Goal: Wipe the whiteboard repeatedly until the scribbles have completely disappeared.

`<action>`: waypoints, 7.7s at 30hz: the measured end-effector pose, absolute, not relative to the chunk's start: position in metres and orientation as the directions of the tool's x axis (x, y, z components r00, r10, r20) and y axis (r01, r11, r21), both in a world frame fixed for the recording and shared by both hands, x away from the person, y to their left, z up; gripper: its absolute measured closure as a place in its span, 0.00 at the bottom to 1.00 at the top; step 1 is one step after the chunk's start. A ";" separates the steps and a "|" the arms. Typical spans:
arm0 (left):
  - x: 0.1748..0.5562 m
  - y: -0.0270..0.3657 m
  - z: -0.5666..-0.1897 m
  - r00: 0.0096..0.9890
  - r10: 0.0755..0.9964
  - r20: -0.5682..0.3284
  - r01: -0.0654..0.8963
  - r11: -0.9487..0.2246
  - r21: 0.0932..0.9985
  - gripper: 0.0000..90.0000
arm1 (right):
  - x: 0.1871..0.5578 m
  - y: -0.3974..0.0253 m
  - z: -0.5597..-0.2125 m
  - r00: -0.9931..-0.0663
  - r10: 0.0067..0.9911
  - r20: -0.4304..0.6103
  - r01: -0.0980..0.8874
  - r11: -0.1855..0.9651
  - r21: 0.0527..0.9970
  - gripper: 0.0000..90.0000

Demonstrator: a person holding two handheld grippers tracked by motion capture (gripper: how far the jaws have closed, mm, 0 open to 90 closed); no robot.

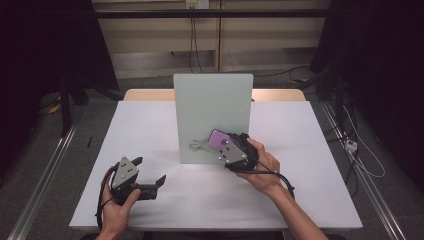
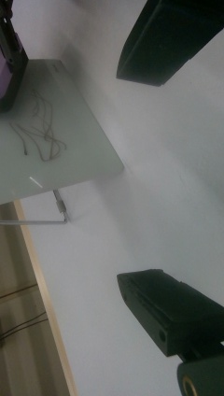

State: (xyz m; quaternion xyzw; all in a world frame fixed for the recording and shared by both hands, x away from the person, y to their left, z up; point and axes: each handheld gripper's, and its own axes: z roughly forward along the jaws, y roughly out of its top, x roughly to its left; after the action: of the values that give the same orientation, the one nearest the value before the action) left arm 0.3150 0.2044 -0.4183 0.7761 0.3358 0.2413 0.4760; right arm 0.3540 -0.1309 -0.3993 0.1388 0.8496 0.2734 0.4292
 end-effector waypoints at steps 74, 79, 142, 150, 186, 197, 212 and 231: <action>0.315 0.207 -0.417 0.663 0.746 0.060 0.283 -0.325 0.902 0.04 | 0.359 -0.067 -0.412 -0.661 0.376 -0.649 -0.047 0.843 0.536 0.47; 0.315 0.207 -0.416 0.662 0.747 0.062 0.280 -0.323 0.904 0.04 | 0.361 -0.068 -0.405 -0.641 0.387 -0.663 -0.046 0.843 0.536 0.47; 0.315 0.205 -0.417 0.668 0.742 0.066 0.281 -0.333 0.900 0.04 | 0.350 -0.037 -0.436 -0.654 0.341 -0.675 -0.050 0.871 0.489 0.47; 0.315 0.206 -0.417 0.669 0.741 0.066 0.280 -0.333 0.900 0.04 | 0.351 -0.038 -0.438 -0.667 0.335 -0.665 -0.057 0.868 0.494 0.47; 0.315 0.207 -0.416 0.665 0.744 0.065 0.278 -0.327 0.903 0.04 | 0.359 -0.102 -0.397 -0.557 0.492 -0.669 -0.008 0.802 0.597 0.47; 0.316 0.203 -0.417 0.670 0.739 0.066 0.278 -0.332 0.901 0.04 | 0.347 -0.078 -0.432 -0.609 0.430 -0.667 -0.017 0.833 0.553 0.47; 0.315 0.205 -0.417 0.671 0.738 0.068 0.280 -0.337 0.899 0.04 | 0.349 -0.039 -0.444 -0.662 0.330 -0.673 -0.092 0.855 0.510 0.47; 0.314 0.203 -0.418 0.679 0.731 0.059 0.289 -0.341 0.895 0.04 | 0.347 -0.112 -0.424 -0.574 0.452 -0.683 -0.033 0.821 0.571 0.47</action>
State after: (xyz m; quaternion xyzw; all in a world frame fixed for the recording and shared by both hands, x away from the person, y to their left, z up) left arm 0.3140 0.2025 -0.4182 0.7848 0.3250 0.2338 0.4732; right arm 0.3467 -0.1119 -0.4243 0.1242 0.8442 0.2726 0.4444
